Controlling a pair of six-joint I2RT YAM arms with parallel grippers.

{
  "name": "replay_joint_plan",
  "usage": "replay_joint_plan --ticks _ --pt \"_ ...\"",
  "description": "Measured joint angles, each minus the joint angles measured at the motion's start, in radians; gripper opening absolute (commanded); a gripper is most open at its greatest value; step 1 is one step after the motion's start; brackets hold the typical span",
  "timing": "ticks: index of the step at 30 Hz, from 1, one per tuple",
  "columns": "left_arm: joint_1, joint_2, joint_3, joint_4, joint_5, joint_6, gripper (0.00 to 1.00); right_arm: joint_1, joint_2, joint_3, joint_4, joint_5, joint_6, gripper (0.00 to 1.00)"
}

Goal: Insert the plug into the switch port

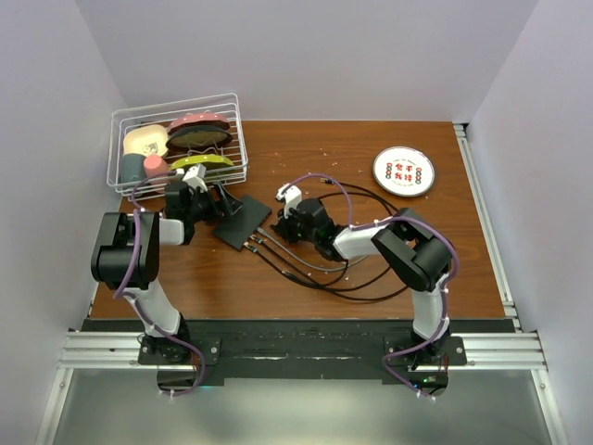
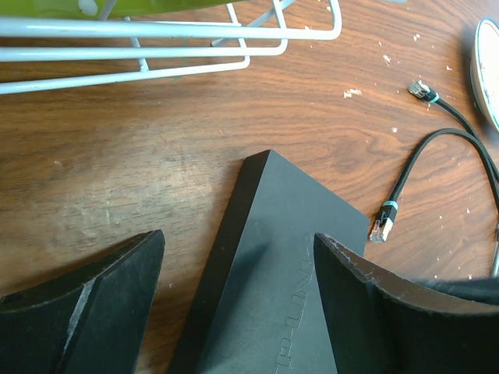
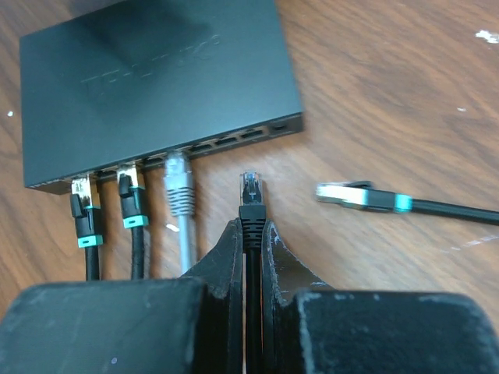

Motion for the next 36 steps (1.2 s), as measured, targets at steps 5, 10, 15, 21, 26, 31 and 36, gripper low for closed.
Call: replay_joint_plan --ticks 5,10,15,21,26,31,36 --pt "0.0 0.011 0.004 0.011 0.015 0.0 0.82 0.061 0.038 -0.035 0.113 0.09 -0.021 0.0" --pt "0.0 0.024 0.009 0.027 0.039 -0.001 0.82 0.072 0.039 -0.064 0.172 0.142 -0.035 0.0" --pt "0.0 0.045 0.018 0.049 0.068 -0.008 0.81 0.07 0.039 -0.089 0.213 0.17 -0.042 0.0" --pt "0.0 0.059 0.026 0.06 0.099 -0.008 0.81 0.07 0.039 -0.095 0.221 0.185 -0.043 0.0" --pt "0.0 0.066 0.031 0.063 0.113 -0.009 0.8 0.07 0.037 -0.049 0.171 0.184 -0.042 0.0" --pt "0.0 0.075 0.035 0.068 0.127 -0.009 0.79 0.07 0.037 -0.046 0.158 0.185 -0.042 0.0" --pt "0.0 0.079 0.039 0.068 0.134 -0.01 0.78 0.07 0.037 -0.046 0.156 0.184 -0.042 0.0"
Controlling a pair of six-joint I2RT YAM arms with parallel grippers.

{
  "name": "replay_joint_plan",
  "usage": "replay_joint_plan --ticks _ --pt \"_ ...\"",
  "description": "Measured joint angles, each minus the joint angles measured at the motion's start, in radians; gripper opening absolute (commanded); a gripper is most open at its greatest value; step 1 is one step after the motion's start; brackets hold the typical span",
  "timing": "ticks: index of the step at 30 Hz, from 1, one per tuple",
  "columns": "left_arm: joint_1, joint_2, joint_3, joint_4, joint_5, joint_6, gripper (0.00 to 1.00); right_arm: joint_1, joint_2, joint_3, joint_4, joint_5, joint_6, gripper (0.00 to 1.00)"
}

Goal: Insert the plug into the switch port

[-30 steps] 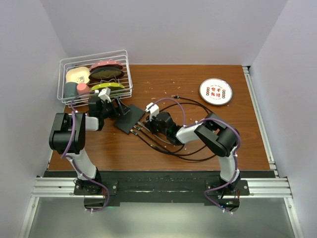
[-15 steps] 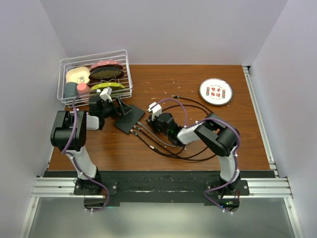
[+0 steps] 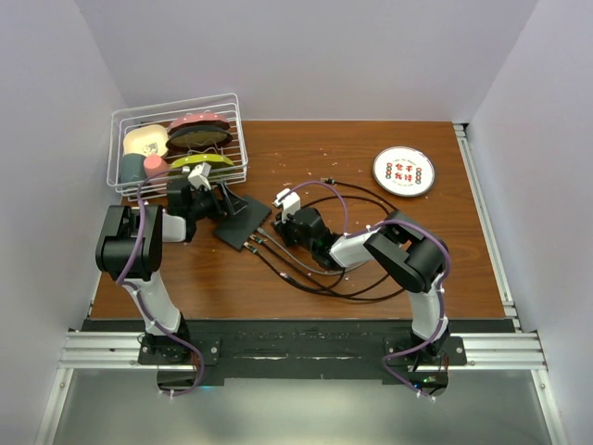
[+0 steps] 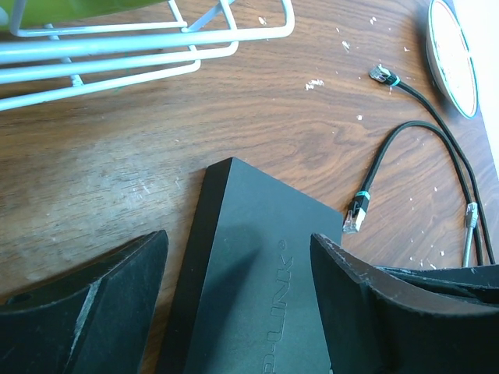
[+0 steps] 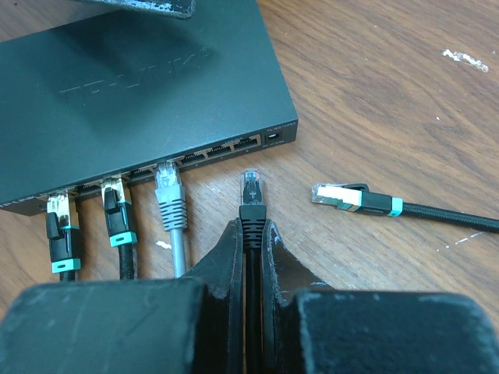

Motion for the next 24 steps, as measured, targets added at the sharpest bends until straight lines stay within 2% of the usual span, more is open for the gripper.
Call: replay_joint_plan --ticks 11,24 --pt "0.0 0.027 0.016 0.012 0.036 -0.008 0.72 0.0 0.0 0.0 0.007 -0.001 0.0 0.0" --pt "0.0 0.039 0.022 0.021 0.056 -0.016 0.72 0.0 0.0 0.042 0.006 -0.024 0.005 0.0"
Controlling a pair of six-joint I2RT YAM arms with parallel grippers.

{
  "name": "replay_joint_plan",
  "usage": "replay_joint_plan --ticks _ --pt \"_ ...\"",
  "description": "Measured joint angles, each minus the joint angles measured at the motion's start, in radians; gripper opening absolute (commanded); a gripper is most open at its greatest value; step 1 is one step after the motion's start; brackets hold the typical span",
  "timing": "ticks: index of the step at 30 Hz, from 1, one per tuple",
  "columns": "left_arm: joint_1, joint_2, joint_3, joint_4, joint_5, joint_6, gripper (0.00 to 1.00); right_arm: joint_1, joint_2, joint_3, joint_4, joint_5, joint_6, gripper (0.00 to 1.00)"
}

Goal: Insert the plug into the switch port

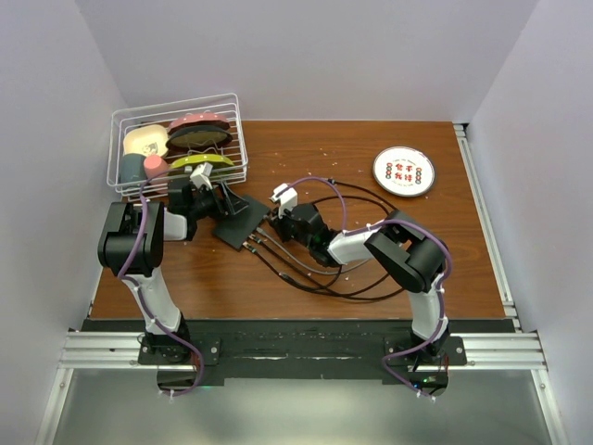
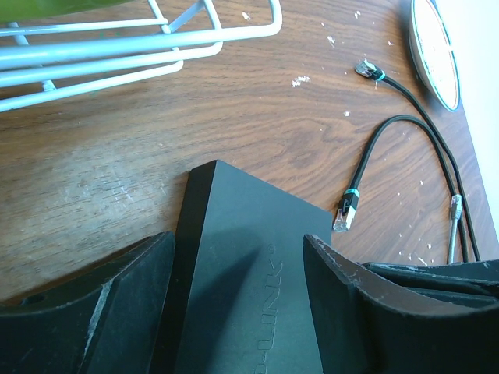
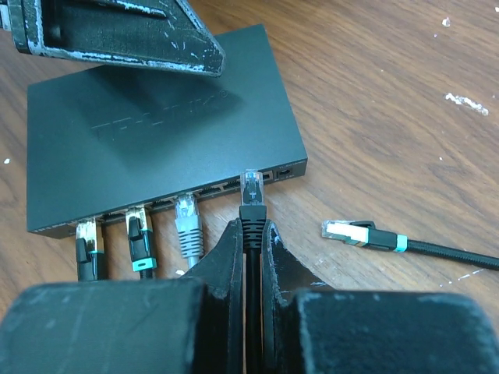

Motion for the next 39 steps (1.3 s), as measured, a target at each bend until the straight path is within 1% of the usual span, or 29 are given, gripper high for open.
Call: replay_joint_plan --ticks 31,33,34,36,37,39 --pt "0.001 0.003 0.0 0.008 0.005 0.0 0.71 0.001 0.002 0.005 -0.01 -0.009 -0.012 0.0" --pt "0.001 0.003 0.0 0.008 0.006 0.0 0.69 0.001 0.002 0.005 -0.011 -0.011 -0.013 0.0" --pt "0.001 0.004 0.0 0.009 0.007 0.0 0.61 0.001 0.002 0.005 -0.013 -0.012 -0.014 0.0" --pt "0.002 0.007 0.0 0.011 0.006 0.001 0.54 0.002 0.002 0.004 -0.016 -0.015 -0.021 0.0" --pt "0.005 0.012 0.0 0.016 0.004 0.001 0.48 0.002 0.002 0.003 -0.016 -0.016 -0.024 0.0" --pt "0.01 0.026 0.002 0.027 0.009 0.0 0.46 0.003 0.002 0.002 -0.021 -0.018 -0.031 0.0"
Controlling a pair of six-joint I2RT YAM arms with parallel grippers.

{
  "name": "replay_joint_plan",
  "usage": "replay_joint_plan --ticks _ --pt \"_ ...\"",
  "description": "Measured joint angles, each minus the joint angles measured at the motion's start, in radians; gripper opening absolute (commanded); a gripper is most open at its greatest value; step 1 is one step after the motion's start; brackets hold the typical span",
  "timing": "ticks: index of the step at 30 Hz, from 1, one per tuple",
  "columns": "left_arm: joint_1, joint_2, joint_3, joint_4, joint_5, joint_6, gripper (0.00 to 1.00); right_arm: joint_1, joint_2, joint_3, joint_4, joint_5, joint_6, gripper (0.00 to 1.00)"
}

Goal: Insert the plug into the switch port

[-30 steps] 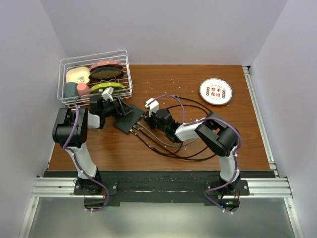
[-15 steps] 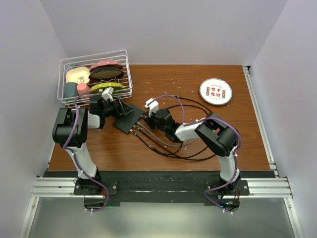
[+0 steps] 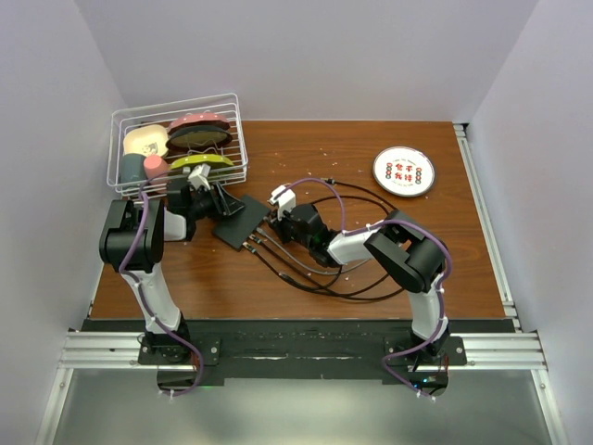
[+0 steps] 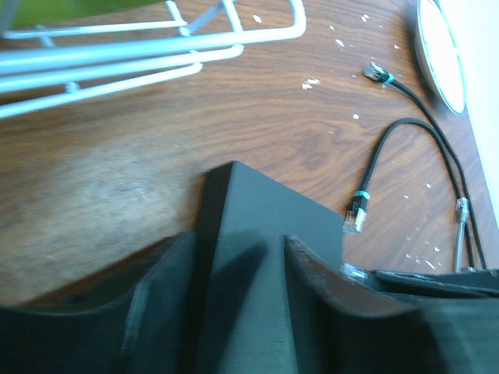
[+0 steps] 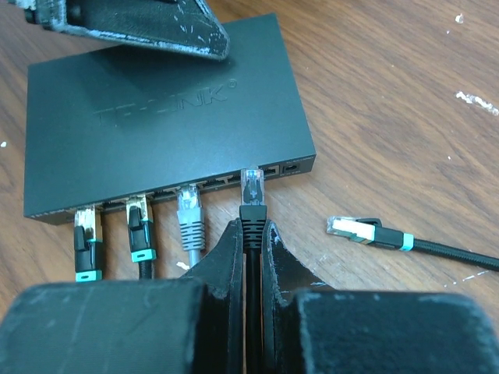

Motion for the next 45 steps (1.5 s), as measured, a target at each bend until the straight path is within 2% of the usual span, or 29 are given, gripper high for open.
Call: replay_joint_plan --ticks 8,20,45 --pt "0.005 0.024 0.01 0.023 0.024 -0.008 0.48 0.0 -0.006 -0.005 -0.013 0.0 -0.01 0.0" --pt "-0.029 0.028 0.036 -0.012 0.056 -0.006 0.46 0.011 -0.098 -0.085 -0.042 0.011 -0.017 0.0" --pt "-0.051 0.072 0.093 -0.057 0.088 0.001 0.44 0.036 -0.056 -0.115 0.029 0.066 0.009 0.0"
